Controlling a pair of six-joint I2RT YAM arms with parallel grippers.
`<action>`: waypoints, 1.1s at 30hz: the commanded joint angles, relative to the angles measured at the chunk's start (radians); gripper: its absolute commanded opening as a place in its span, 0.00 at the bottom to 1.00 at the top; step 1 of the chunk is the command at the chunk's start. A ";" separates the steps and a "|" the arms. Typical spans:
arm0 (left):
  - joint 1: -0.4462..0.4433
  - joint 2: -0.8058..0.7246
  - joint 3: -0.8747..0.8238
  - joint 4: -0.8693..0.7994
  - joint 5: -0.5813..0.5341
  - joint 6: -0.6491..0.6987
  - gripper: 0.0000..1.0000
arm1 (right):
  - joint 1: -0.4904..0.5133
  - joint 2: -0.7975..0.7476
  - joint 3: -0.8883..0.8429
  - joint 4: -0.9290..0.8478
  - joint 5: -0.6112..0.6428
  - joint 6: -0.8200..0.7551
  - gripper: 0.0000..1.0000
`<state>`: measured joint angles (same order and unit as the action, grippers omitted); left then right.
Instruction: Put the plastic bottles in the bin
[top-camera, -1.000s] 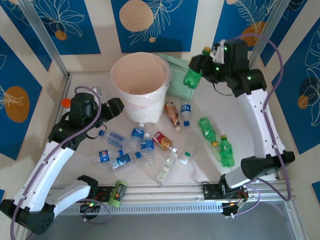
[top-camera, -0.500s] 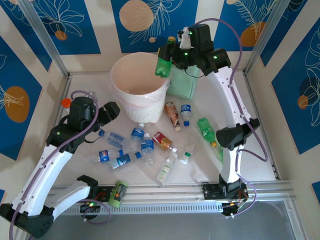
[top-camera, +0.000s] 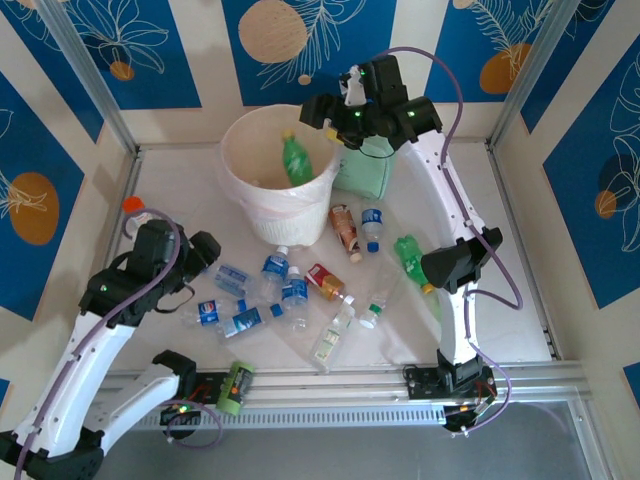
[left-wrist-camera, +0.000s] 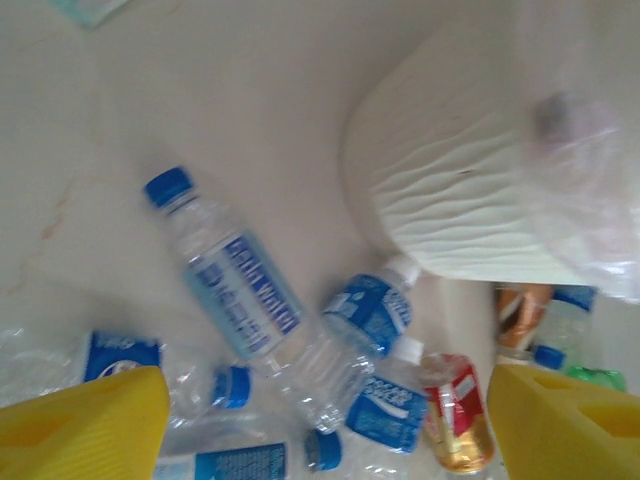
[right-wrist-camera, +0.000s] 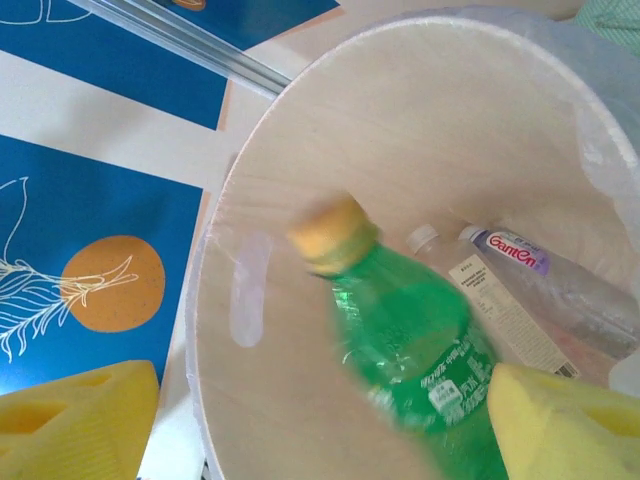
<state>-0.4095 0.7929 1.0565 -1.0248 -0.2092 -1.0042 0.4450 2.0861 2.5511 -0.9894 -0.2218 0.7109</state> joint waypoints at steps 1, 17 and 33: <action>0.008 -0.009 -0.025 -0.146 -0.053 -0.099 0.86 | -0.003 -0.020 0.030 -0.028 -0.019 -0.006 0.87; 0.038 -0.032 -0.284 -0.148 0.075 -0.425 0.99 | 0.039 -0.493 -0.587 0.096 0.115 -0.083 0.90; 0.081 0.072 -0.494 0.162 0.062 -0.652 0.97 | -0.106 -0.949 -1.168 0.036 0.093 -0.051 0.92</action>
<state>-0.3470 0.8452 0.5854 -0.9234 -0.1390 -1.6085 0.3527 1.1904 1.4017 -0.9218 -0.1116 0.6483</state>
